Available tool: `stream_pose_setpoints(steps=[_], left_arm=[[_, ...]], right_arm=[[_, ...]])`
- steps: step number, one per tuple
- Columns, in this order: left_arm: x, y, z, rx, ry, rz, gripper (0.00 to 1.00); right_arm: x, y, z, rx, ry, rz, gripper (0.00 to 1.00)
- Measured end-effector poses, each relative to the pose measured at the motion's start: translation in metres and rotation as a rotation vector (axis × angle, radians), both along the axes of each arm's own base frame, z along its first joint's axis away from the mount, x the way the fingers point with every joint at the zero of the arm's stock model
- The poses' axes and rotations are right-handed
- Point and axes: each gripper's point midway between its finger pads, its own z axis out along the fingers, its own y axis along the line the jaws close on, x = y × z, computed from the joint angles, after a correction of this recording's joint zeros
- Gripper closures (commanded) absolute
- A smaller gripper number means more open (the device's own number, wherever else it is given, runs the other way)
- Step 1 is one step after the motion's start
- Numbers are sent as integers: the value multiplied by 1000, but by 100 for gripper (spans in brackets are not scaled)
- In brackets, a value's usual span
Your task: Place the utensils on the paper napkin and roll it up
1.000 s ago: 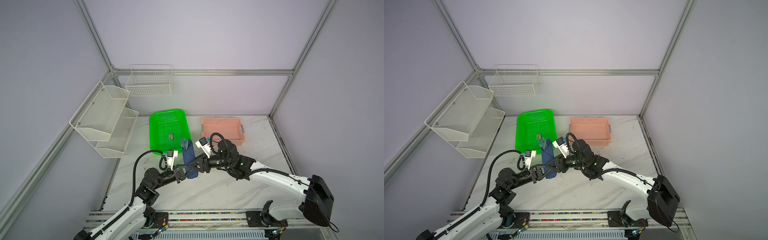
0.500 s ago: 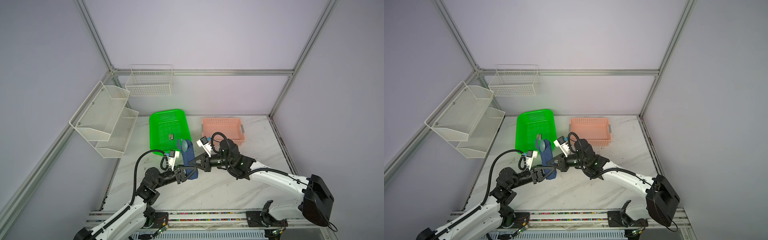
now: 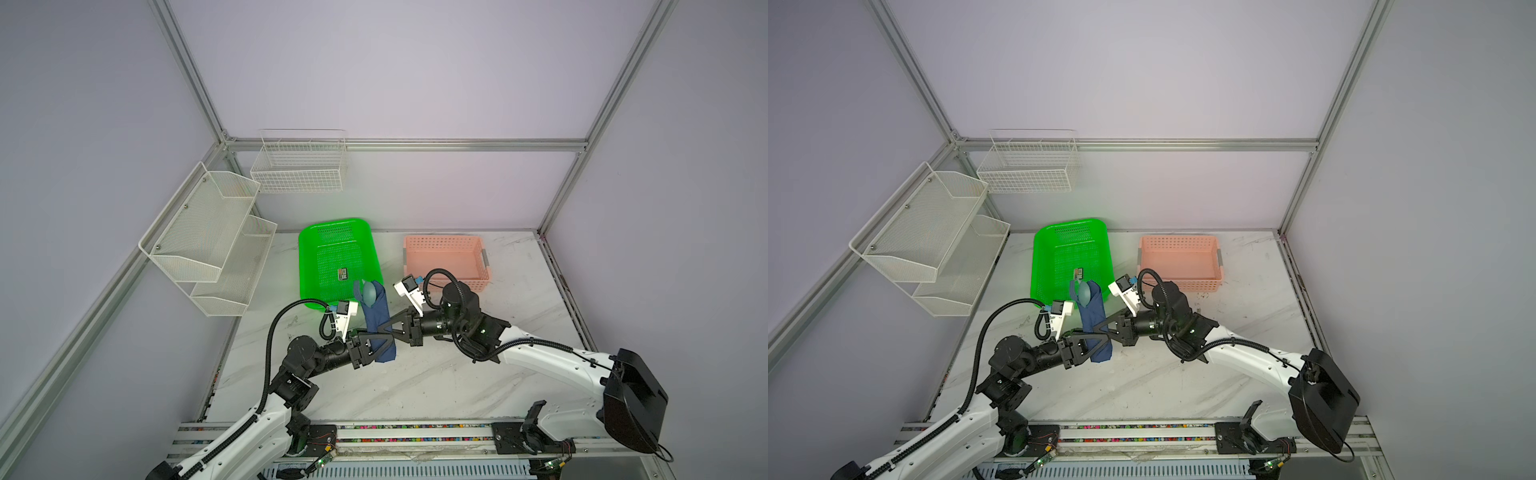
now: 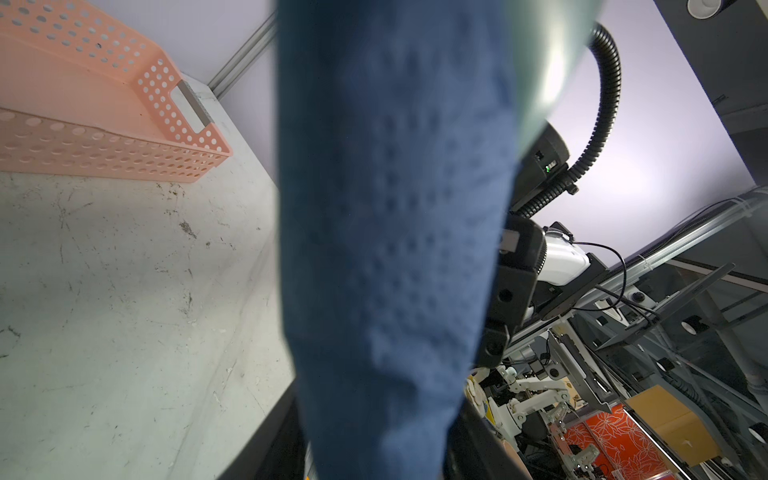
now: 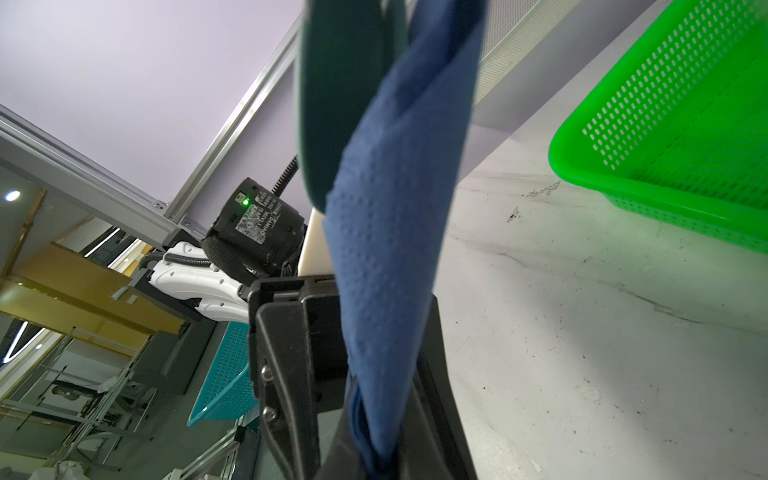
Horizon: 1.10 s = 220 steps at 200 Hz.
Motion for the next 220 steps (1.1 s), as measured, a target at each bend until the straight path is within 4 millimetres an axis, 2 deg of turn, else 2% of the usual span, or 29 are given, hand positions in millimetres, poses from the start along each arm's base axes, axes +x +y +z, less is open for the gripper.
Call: stream_pose_setpoints(steps=[49,108,172,192,200,220], left_arm=[[2,-4,10,-13,-25,-18,54],[0,-6,20,-39,-61,-44,81],[-4,-4,25,-46,-80,-46,89],[-7,-4,25,-45,-81,-52,94],[-7,-4,24,-39,-79,-53,96],[-6,-4,23,-37,-78,-50,100]], right_arm=[[0,-1,9,47,21,7,98],[3,-1,18,89,16,17,99],[3,-4,24,107,10,22,99],[1,-4,26,111,11,33,98],[0,-5,27,113,11,37,94],[0,-5,26,110,13,36,70]])
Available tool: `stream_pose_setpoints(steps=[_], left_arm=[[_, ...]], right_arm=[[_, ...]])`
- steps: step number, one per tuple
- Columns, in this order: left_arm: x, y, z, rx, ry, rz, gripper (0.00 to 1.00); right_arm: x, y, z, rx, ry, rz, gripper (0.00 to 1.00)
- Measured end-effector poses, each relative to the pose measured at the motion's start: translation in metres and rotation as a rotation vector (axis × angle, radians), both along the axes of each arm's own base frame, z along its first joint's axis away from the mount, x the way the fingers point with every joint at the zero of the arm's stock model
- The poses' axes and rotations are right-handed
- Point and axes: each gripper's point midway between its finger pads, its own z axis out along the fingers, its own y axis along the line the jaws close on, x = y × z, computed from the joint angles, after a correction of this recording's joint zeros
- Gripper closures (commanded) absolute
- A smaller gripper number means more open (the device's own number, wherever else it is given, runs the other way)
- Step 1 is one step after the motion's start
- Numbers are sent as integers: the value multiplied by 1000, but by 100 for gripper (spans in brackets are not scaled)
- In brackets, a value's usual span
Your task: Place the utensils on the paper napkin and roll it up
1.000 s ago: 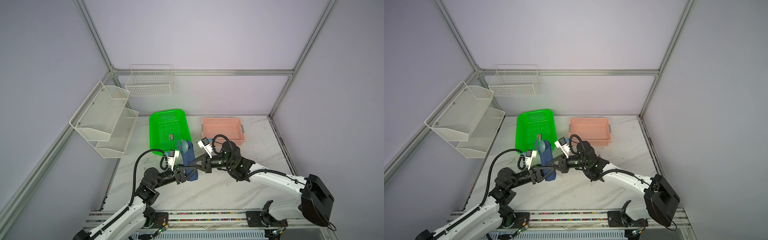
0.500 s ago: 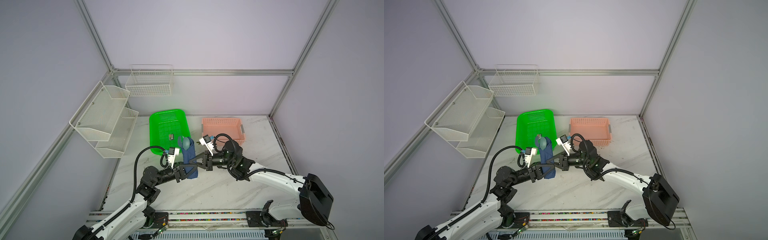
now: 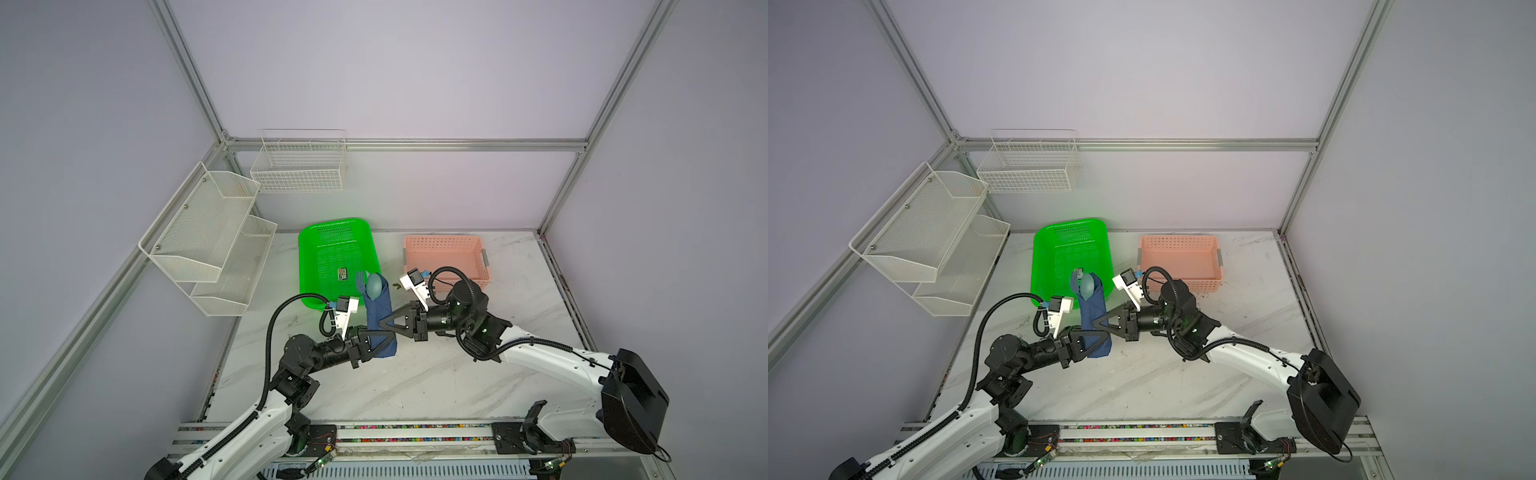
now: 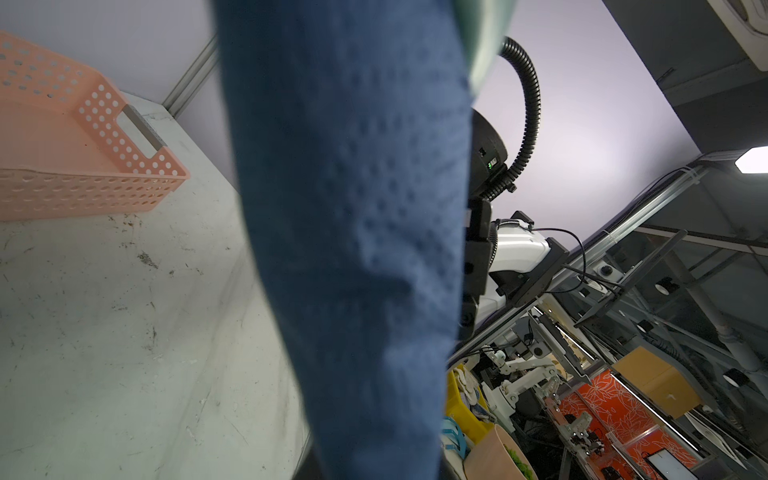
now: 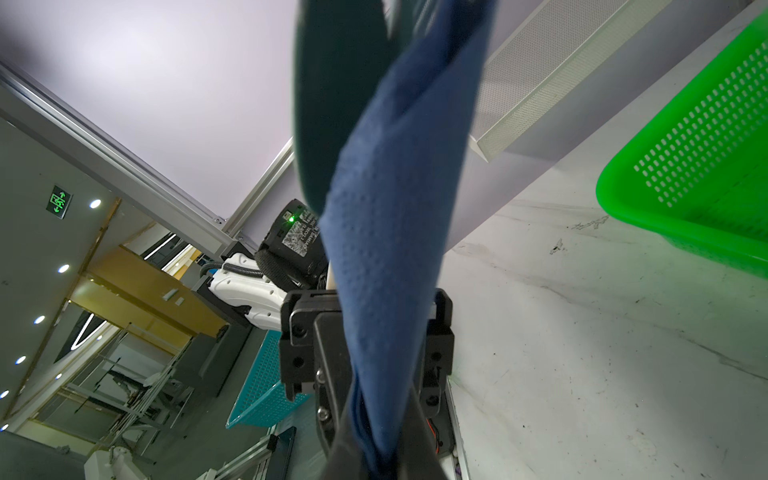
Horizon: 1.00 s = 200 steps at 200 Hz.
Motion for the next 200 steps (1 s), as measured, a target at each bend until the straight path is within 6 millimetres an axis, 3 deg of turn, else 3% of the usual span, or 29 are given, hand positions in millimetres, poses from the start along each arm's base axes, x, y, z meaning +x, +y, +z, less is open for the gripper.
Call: stream_pose_setpoints(steps=[30,76,110,141,200], left_arm=[[5,0,-6,12,30,23,100],[7,1,-8,17,41,33,100],[5,2,-7,15,37,33,100],[4,3,-4,10,31,37,100],[6,1,-11,25,50,30,100]], right_arm=[[0,1,0,1,-9,-5,51],[1,3,1,-4,-22,-7,46],[15,10,2,-5,-33,-22,36],[31,12,-8,-26,-21,-44,37],[29,21,-10,-5,-1,26,43]])
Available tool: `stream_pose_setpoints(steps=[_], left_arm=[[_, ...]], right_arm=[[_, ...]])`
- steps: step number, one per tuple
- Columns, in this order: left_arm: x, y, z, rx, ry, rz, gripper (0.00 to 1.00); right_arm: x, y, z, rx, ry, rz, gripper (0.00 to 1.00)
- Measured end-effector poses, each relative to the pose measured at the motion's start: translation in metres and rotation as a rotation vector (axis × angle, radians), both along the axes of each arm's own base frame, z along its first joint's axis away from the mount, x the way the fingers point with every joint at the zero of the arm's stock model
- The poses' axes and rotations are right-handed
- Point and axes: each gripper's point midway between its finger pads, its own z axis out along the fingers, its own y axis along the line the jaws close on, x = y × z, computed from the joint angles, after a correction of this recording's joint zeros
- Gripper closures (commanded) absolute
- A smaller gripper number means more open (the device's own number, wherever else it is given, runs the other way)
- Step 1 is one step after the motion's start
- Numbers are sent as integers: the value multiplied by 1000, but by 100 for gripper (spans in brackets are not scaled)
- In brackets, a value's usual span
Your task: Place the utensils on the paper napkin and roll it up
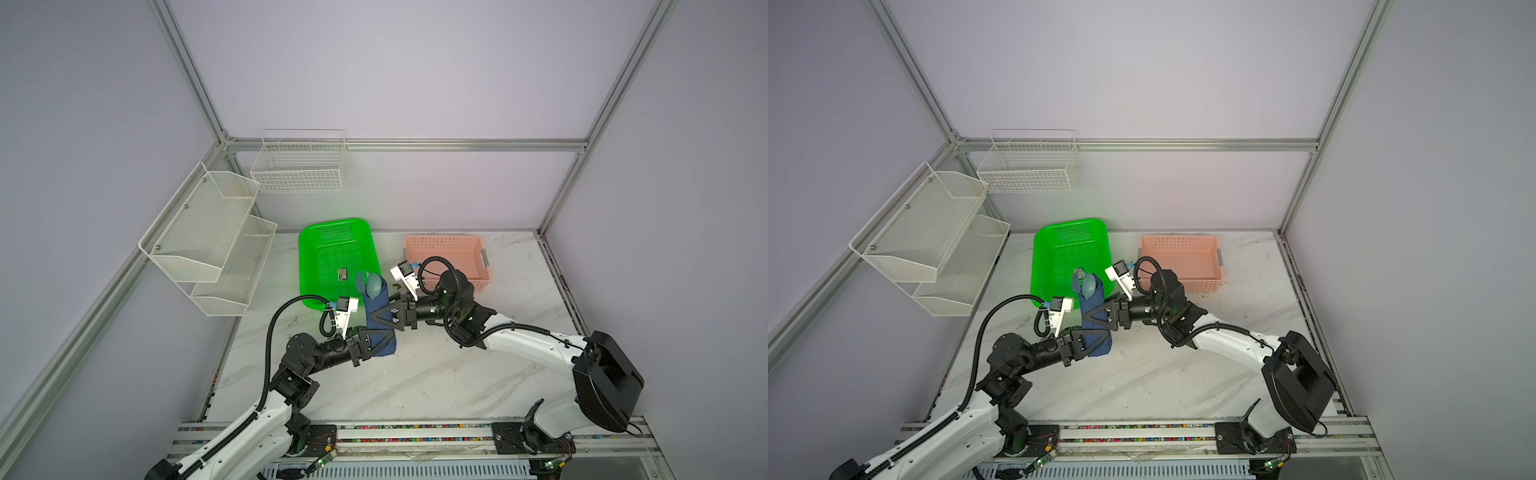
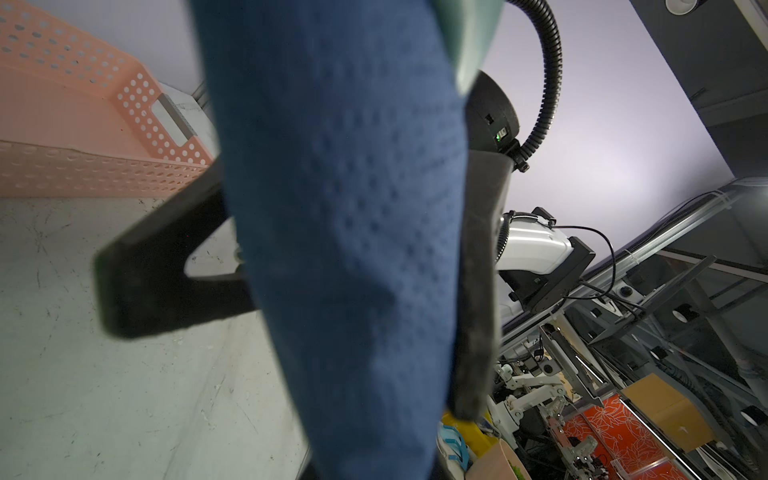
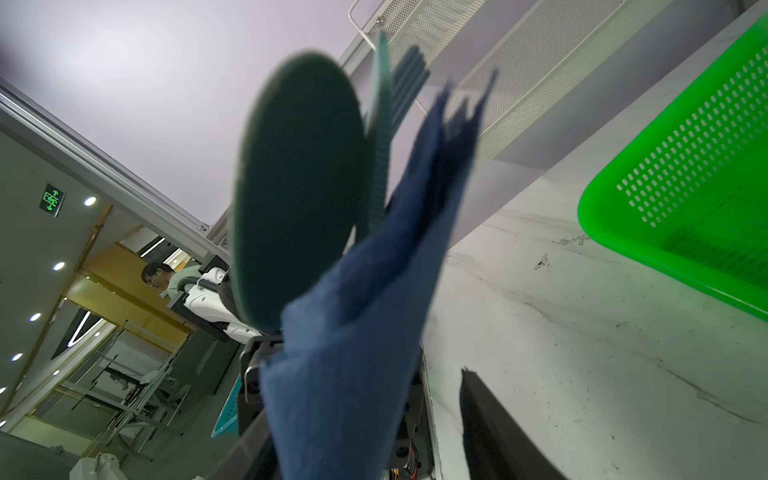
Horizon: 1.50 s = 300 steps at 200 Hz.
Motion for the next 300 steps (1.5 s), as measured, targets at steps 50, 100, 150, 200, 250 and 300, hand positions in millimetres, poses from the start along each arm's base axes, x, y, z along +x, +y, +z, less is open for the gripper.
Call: stream_pose_setpoints(steps=[50,100,150,200,250,300], left_arm=[[5,-2,-8,23,8,11,100],[3,-3,-8,25,3,1,100],[7,0,-6,24,-15,33,100],[6,1,-4,21,-20,35,100],[3,0,-3,19,-22,21,100],[5,0,-4,23,-18,30,100]], right_arm=[[-3,3,3,12,19,39,100],[0,6,9,16,-10,40,88],[5,11,15,7,-5,39,67],[6,15,18,7,-14,52,98],[6,16,19,10,-25,59,97],[5,15,20,11,-22,63,100]])
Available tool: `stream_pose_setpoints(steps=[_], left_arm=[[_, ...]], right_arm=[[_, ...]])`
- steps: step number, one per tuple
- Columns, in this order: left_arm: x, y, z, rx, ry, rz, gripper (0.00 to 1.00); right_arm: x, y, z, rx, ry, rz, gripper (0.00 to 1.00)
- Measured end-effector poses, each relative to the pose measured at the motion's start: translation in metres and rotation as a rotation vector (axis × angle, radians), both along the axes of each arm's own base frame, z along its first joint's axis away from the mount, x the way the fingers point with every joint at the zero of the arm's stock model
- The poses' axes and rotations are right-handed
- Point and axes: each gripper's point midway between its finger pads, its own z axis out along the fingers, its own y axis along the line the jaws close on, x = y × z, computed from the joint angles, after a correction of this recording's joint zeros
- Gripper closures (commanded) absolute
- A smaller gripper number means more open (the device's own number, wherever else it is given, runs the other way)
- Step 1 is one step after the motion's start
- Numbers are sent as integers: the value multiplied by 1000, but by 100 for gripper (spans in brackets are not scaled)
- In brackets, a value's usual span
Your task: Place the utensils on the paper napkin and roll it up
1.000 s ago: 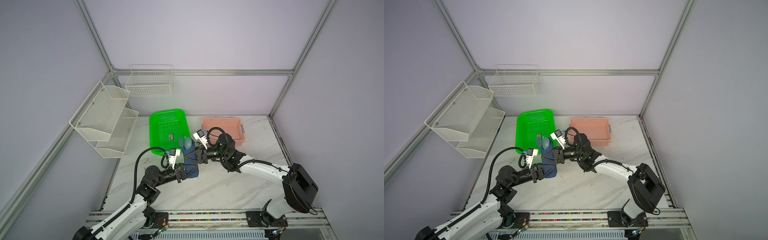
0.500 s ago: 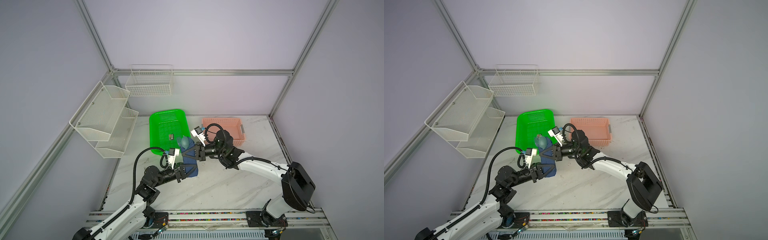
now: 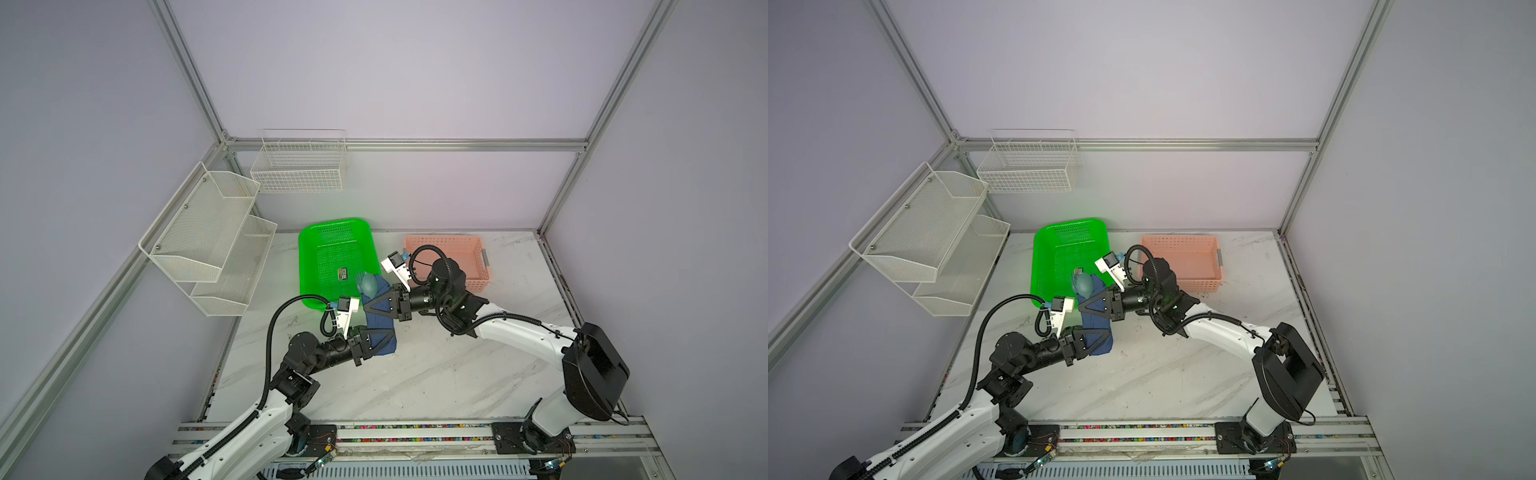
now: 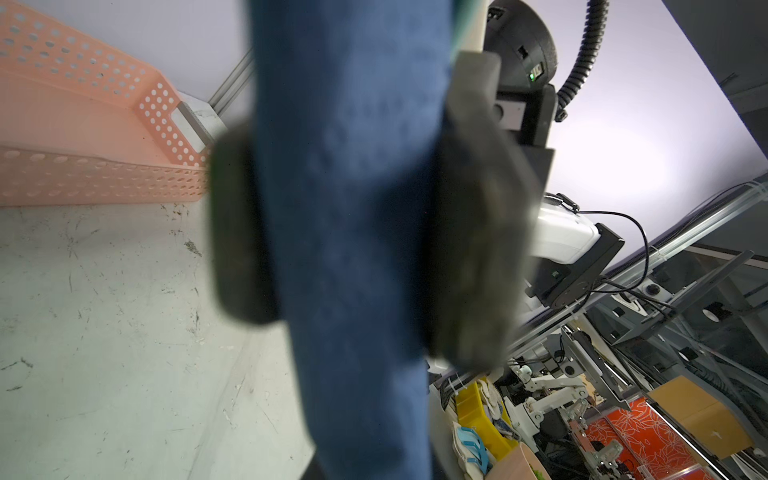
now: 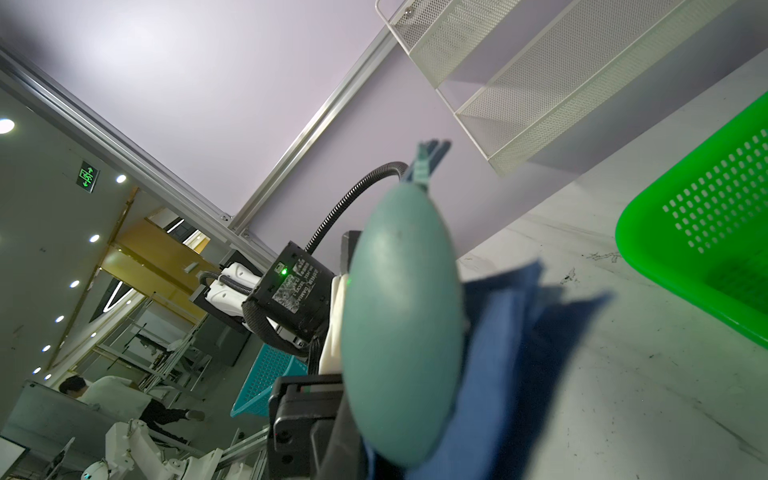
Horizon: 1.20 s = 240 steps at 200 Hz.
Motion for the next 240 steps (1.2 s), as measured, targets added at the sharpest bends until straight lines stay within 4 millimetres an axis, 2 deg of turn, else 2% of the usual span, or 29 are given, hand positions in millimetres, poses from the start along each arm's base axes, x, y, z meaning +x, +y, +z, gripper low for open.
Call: stream_pose_setpoints(steps=[9,25,40,69,96,169,206,240], left_arm=[[0,0,0,0,0,0,98],[0,0,0,0,1,0,83],[0,0,-1,0,9,-2,59],[-5,2,6,-14,-10,-4,51],[-7,5,15,-37,-40,5,50],[1,2,24,-34,-52,17,54],[5,0,24,-27,-53,20,65],[9,-5,34,-26,-67,8,77]], right_arm=[[0,0,0,0,0,0,100],[0,0,0,0,1,-1,100],[-1,-1,-1,7,-4,0,100],[-4,-4,-3,16,-12,2,100],[-6,-6,-3,23,-6,6,100],[-14,-12,20,83,-36,20,100],[-15,-13,22,88,-36,18,100],[-14,-13,23,94,-40,10,100]])
